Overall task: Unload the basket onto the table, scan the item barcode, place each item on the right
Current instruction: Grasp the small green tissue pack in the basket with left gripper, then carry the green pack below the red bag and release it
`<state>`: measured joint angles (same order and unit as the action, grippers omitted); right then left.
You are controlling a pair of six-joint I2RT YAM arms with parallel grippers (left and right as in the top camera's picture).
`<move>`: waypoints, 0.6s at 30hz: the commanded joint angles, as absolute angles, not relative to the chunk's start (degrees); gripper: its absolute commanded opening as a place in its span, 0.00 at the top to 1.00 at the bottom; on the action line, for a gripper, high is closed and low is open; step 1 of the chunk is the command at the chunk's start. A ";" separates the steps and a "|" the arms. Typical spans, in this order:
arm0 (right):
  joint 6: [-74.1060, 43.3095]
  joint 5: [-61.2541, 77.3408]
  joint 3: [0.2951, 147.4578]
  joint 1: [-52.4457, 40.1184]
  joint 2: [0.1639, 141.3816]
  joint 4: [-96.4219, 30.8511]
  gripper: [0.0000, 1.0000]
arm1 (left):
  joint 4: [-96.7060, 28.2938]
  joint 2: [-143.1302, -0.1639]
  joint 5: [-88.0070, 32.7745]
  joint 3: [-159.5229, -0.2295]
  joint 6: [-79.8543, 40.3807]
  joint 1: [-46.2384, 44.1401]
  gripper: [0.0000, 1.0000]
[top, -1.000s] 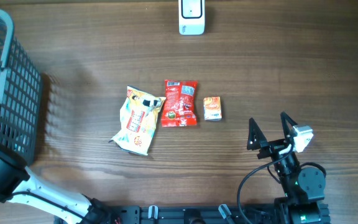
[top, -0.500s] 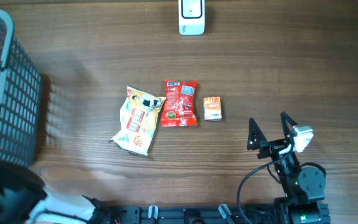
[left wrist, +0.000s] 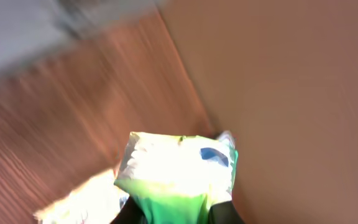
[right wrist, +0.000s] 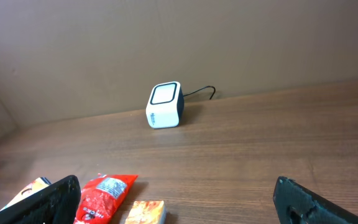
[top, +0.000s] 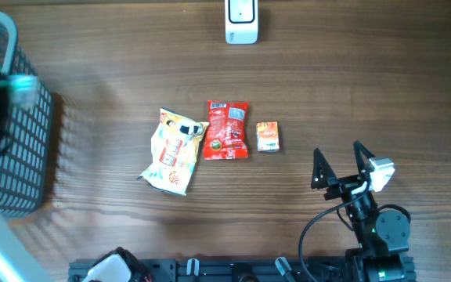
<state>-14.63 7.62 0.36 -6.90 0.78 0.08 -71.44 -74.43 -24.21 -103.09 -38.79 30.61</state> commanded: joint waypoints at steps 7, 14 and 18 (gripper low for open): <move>-13.67 7.05 0.30 -6.68 0.43 0.40 0.00 | -70.52 -84.51 -14.22 -89.80 -36.51 -9.91 0.96; -13.67 7.05 0.30 -6.68 0.43 0.40 0.00 | -63.81 -100.18 -13.80 -85.23 -36.49 -24.12 0.94; -13.67 7.05 0.30 -6.68 0.43 0.40 0.00 | -63.59 -105.86 -11.53 -85.23 -36.42 -26.30 0.51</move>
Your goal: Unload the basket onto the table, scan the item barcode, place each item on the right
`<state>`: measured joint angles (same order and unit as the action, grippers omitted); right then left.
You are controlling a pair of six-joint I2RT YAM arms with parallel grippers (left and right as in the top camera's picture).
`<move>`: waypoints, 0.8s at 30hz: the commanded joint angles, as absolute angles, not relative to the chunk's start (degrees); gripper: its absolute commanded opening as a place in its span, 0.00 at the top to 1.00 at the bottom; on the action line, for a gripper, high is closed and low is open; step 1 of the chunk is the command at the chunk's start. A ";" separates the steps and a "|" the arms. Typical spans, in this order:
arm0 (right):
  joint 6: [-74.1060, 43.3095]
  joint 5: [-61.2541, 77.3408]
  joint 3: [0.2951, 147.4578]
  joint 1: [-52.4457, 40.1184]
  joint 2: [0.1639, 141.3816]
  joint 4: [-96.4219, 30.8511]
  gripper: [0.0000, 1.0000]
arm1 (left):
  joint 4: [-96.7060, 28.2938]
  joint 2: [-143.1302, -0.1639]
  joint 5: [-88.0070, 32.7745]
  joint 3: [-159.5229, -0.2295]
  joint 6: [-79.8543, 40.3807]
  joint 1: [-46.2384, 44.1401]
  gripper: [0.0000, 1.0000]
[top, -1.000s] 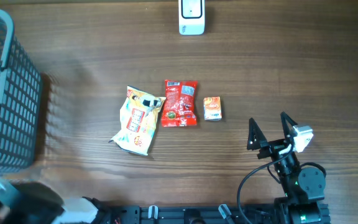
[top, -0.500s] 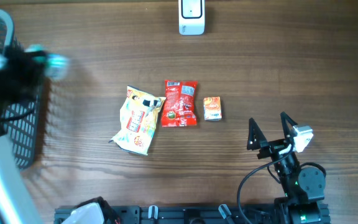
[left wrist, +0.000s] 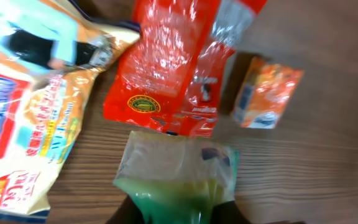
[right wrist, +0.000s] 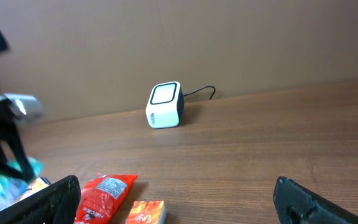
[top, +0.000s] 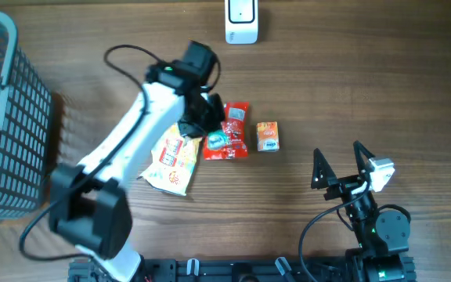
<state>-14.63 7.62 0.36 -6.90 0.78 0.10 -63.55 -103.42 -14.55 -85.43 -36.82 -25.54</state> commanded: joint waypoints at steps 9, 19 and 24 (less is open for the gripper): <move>-13.65 7.05 0.30 -6.68 0.43 0.40 0.00 | -67.55 -100.01 -9.10 -91.33 -34.70 -17.91 0.18; -13.67 7.05 0.30 -6.68 0.43 0.40 0.00 | -70.41 -85.69 10.55 -93.01 -34.74 -0.25 0.02; -13.65 7.05 0.30 -6.68 0.43 0.40 0.00 | -76.31 -85.82 11.40 -93.01 -34.70 5.54 0.01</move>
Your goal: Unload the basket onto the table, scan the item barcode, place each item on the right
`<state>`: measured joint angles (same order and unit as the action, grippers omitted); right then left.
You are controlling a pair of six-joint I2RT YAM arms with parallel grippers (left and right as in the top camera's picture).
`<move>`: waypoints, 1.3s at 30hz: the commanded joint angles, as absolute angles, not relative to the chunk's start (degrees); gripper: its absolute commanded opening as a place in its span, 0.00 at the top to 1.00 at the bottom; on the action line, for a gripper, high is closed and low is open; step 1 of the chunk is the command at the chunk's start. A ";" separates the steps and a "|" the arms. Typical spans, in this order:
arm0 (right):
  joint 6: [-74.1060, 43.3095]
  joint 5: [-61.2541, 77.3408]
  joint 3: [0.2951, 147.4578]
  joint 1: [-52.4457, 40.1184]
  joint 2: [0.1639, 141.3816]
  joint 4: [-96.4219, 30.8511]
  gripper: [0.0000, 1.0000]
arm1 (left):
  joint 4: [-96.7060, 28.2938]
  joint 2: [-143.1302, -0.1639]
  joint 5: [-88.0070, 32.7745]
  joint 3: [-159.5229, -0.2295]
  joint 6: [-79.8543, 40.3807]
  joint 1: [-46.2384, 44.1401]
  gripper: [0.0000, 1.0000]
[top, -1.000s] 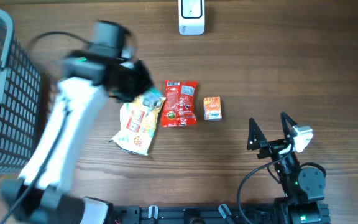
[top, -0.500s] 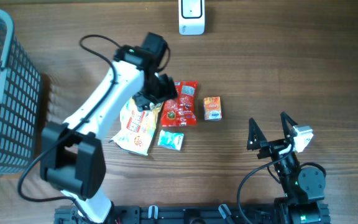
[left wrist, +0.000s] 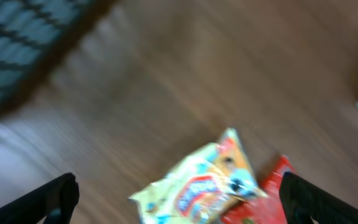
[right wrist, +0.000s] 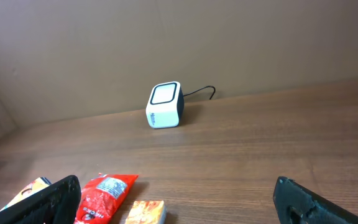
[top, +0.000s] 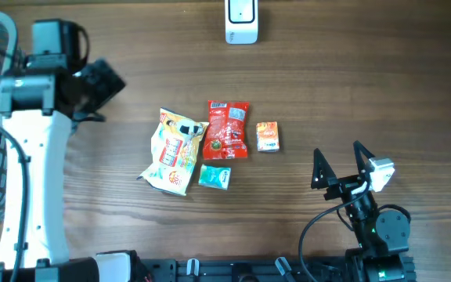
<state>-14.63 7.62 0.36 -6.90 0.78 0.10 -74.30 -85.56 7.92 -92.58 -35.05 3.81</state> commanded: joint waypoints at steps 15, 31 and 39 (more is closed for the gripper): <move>-13.67 7.07 0.30 -6.68 0.43 0.43 0.00 | -73.12 -69.89 -4.47 -93.01 -21.19 1.61 0.00; -13.65 7.05 0.30 -6.68 0.43 0.40 0.00 | -80.20 -62.19 -11.33 -71.81 -21.93 1.61 0.00; -13.65 7.05 0.30 -6.68 0.43 0.40 0.00 | -77.69 -67.72 -11.35 -65.78 -29.06 1.61 0.00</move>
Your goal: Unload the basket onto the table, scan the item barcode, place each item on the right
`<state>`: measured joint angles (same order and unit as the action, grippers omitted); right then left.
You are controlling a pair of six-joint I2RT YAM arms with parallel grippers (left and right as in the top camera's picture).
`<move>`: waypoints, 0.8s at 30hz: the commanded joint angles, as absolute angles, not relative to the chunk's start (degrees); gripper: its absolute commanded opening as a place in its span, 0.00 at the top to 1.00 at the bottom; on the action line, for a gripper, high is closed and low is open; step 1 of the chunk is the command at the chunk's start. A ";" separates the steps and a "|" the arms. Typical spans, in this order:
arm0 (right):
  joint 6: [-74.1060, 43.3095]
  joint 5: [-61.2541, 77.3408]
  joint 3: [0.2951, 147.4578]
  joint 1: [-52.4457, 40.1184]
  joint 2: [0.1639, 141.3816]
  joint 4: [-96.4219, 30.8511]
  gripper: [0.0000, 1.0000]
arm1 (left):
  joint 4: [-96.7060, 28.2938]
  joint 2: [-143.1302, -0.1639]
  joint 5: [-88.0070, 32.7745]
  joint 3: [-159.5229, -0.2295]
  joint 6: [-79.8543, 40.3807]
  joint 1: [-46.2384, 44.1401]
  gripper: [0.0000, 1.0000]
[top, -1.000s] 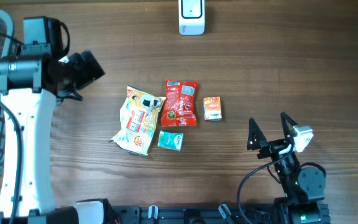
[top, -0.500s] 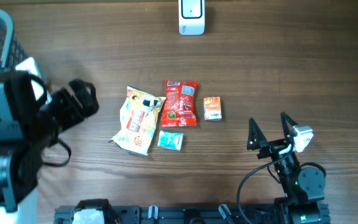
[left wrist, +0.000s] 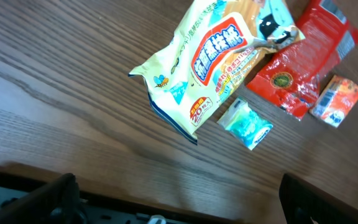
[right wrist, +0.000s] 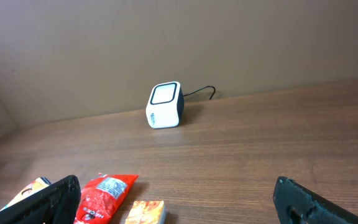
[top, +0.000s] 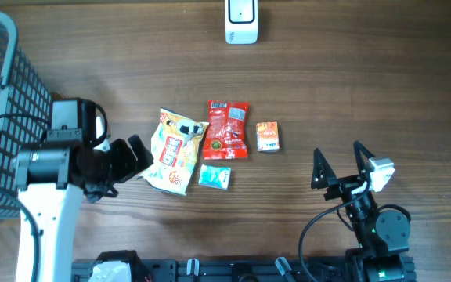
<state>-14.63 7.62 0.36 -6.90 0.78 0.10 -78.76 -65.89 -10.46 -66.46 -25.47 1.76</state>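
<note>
A white scanner (top: 241,22) stands at the table's far edge, also seen as the scanner (right wrist: 165,106) in the right wrist view. Four items lie mid-table: a yellow snack bag (top: 174,150), a red packet (top: 227,129), a small orange box (top: 268,136) and a small green packet (top: 214,176). My left gripper (top: 141,157) hangs open and empty just left of the yellow bag (left wrist: 219,59), with the green packet (left wrist: 246,124) in its view. My right gripper (top: 340,164) rests open near the front right, holding nothing.
A dark wire basket (top: 6,117) stands at the left edge of the table. The scanner's cable (right wrist: 201,92) runs off behind it toward the brown wall. The arm mounts line the front edge.
My left arm was up beside the basket, gripper open. Now it sits lower and further right, just left of the yellow bag. The items and the right arm have not moved.
My left gripper first held the green packet at the far left by the basket. Then it held it low over the table beside the red packet. Later the packet lay below the red packet and the gripper was open near the basket, now beside the yellow bag.
</note>
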 commanded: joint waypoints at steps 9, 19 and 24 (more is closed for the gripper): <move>-16.69 5.89 0.30 -6.68 0.43 1.76 0.00 | -76.73 -71.26 -11.29 -65.78 -28.97 1.61 0.00; -95.68 29.74 0.30 -6.68 0.54 7.11 0.00 | -74.96 -71.26 -11.29 -65.78 -28.97 1.61 0.00; -82.70 33.19 2.37 -6.68 1.26 21.67 0.01 | -74.96 -71.26 -11.29 -65.78 -28.97 1.61 0.00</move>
